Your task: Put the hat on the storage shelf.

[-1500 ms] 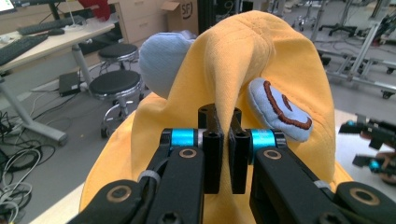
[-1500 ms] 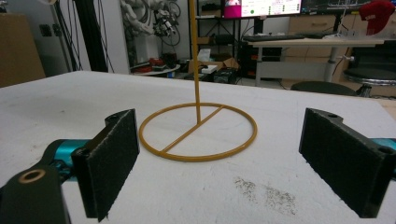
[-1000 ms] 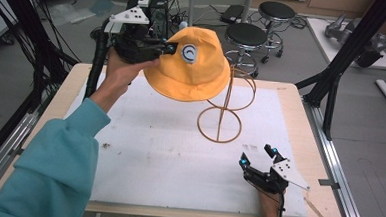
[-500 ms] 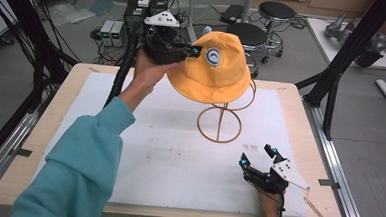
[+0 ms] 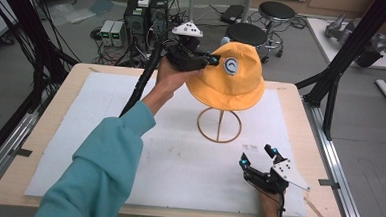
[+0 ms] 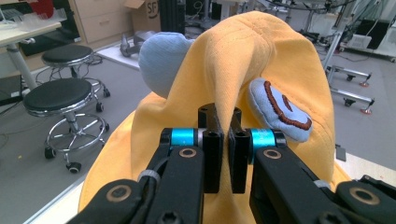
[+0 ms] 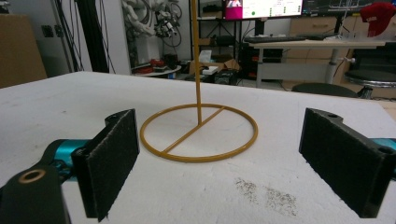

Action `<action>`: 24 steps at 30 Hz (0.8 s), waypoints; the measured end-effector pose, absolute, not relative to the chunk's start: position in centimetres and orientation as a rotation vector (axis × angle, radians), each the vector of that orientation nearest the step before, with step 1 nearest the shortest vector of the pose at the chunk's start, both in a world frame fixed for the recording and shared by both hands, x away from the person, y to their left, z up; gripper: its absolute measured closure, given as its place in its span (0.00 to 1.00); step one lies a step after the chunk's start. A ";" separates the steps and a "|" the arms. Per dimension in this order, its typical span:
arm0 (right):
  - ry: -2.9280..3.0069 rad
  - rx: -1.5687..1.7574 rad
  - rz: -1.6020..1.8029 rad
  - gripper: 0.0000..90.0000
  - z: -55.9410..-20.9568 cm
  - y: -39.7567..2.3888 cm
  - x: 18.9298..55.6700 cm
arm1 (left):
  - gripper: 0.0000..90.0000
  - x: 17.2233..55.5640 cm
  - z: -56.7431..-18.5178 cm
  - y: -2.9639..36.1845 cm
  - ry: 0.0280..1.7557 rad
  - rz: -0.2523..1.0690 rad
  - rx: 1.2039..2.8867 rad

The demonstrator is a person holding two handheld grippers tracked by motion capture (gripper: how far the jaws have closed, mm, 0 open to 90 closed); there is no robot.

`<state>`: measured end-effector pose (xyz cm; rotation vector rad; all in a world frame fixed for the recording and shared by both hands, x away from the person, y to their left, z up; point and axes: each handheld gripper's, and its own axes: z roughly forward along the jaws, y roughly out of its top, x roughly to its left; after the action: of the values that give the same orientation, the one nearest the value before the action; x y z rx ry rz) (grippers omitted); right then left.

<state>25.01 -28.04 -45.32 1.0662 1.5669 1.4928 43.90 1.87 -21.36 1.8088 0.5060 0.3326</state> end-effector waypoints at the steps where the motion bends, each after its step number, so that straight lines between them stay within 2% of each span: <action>1: 1.567 1.066 1.492 0.12 -45.3 -28.0 25.0 | 0.97 43.9 -21.5 1.7 0.507 0.328 1.810; 7: 1.566 1.062 1.493 0.12 -45.3 -28.1 25.0 | 0.94 44.0 -22.0 1.4 0.498 0.330 1.816; 10: 1.567 1.066 1.496 0.12 -45.3 -28.1 25.0 | 0.64 44.2 -22.0 1.5 0.514 0.305 1.821; 11: 1.567 1.066 1.496 0.12 -45.3 -28.1 25.0 | 0.51 44.0 -22.1 1.4 0.531 0.335 1.824; 12: 1.566 1.071 1.498 0.12 -45.3 -28.1 25.0 | 0.42 43.8 -22.1 1.4 0.526 0.375 1.825; 14: 1.564 1.072 1.498 0.12 -45.3 -28.1 25.0 | 0.35 43.5 -22.1 1.6 0.528 0.407 1.814; 15: 1.565 1.073 1.500 0.12 -45.3 -28.1 25.0 | 0.26 43.5 -22.2 1.7 0.536 0.413 1.813; 20: 1.563 1.075 1.499 0.12 -45.3 -28.1 25.0 | 0.16 43.3 -22.7 2.5 0.540 0.406 1.821; 24: 1.565 1.069 1.499 0.12 -45.3 -28.1 24.9 | 0.13 42.0 -23.1 4.3 0.490 0.413 1.822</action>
<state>24.93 -28.10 -45.33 1.0687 1.5645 1.4994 41.98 4.33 -23.06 1.8215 0.4901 0.4133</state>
